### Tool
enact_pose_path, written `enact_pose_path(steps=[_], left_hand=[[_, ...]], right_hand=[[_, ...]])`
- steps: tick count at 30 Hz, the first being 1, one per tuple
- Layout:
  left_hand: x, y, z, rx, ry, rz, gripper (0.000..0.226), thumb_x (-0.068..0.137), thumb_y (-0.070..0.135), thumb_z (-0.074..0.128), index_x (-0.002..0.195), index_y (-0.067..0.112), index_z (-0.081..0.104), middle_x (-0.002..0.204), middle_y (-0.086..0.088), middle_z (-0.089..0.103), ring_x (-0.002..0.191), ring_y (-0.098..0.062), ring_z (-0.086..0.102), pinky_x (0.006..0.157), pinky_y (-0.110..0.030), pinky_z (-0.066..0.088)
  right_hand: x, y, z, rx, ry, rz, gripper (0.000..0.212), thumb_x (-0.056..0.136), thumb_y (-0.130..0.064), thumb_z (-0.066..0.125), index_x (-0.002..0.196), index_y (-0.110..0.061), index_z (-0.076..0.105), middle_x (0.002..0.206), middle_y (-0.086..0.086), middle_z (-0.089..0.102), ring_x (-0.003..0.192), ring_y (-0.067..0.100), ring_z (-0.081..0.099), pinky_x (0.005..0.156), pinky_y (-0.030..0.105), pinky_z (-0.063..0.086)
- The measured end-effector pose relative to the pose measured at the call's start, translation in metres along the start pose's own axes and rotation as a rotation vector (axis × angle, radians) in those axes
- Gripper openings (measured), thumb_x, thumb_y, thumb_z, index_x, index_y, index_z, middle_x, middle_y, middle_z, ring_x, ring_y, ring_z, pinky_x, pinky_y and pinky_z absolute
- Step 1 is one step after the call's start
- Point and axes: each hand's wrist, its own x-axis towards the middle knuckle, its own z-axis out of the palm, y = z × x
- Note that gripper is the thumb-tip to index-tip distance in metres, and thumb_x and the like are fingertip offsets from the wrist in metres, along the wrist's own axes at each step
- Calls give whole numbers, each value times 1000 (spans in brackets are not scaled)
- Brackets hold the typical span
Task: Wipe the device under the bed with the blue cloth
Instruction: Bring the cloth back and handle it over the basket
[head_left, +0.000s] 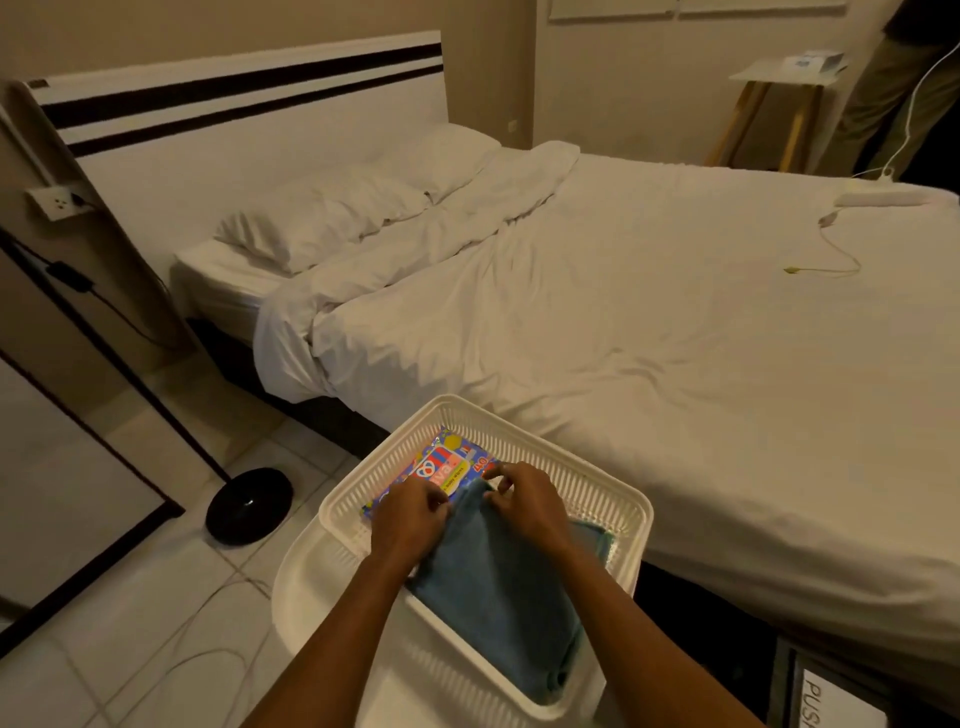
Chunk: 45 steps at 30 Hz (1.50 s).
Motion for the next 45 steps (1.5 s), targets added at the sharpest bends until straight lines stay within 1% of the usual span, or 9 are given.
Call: enact_pose_path(steps=[4, 10, 14, 20, 25, 31, 38, 43, 45], left_hand=[[3, 8, 5, -32, 38, -23, 17, 85, 37, 70, 86, 22, 78, 86, 6, 74, 75, -5, 61, 58, -13, 39], [11, 15, 4, -128, -13, -63, 8, 81, 29, 75, 81, 21, 78, 86, 2, 74, 83, -12, 66, 76, -34, 56], [13, 11, 2, -259, -45, -57, 10, 80, 30, 78, 83, 21, 77, 83, 6, 74, 83, -10, 68, 81, -36, 58], [6, 18, -6, -383, -72, 22, 13, 85, 26, 75, 94, 18, 78, 94, 0, 75, 89, -11, 69, 86, -33, 58], [1, 30, -13, -430, -35, 41, 11, 83, 27, 76, 92, 20, 79, 90, 2, 76, 87, -11, 70, 83, -34, 58], [-4, 39, -19, -473, -74, 92, 9, 83, 21, 76, 91, 18, 79, 88, 0, 76, 85, -11, 70, 85, -38, 59], [-6, 35, -24, -494, -99, 122, 12, 83, 19, 76, 94, 14, 79, 90, -4, 77, 87, -14, 72, 86, -38, 59], [-8, 33, -27, -478, -90, 149, 14, 82, 17, 77, 95, 13, 79, 91, -4, 77, 85, -10, 71, 83, -30, 59], [-10, 33, -28, -472, -79, 158, 14, 82, 17, 77, 95, 13, 79, 91, -4, 77, 85, -11, 71, 83, -29, 59]], right_hand=[[9, 5, 3, -3, -17, -34, 18, 79, -27, 74, 98, -26, 73, 74, -7, 56, 74, 13, 54, 67, 27, 37], [14, 7, -10, 33, -23, -121, 17, 74, -26, 81, 88, -20, 72, 88, -2, 62, 78, 11, 53, 71, 30, 43], [12, 4, -25, 82, -69, -181, 17, 72, -21, 84, 80, -16, 71, 78, -6, 68, 75, 14, 62, 70, 32, 50], [4, -3, -37, 91, -105, -182, 15, 72, -25, 86, 80, -20, 74, 78, -16, 63, 76, 4, 58, 61, 6, 41], [-3, -4, -37, 206, -78, -189, 15, 68, -22, 89, 72, -18, 75, 79, -9, 73, 84, 2, 65, 71, 5, 42], [-11, -5, -46, 388, -73, -140, 17, 74, -10, 85, 77, -21, 73, 82, 1, 77, 82, 11, 75, 77, 23, 59], [-13, -10, -47, 388, -58, -112, 14, 75, -9, 84, 84, -10, 73, 78, 5, 77, 73, 11, 74, 73, 29, 59], [-12, -14, -50, 300, -109, -111, 29, 79, -15, 82, 107, -13, 75, 80, 6, 78, 69, 6, 69, 68, 19, 53], [-13, -17, -52, 273, -133, -115, 21, 80, -16, 80, 101, -16, 79, 82, 1, 78, 70, 1, 68, 67, 14, 51]])
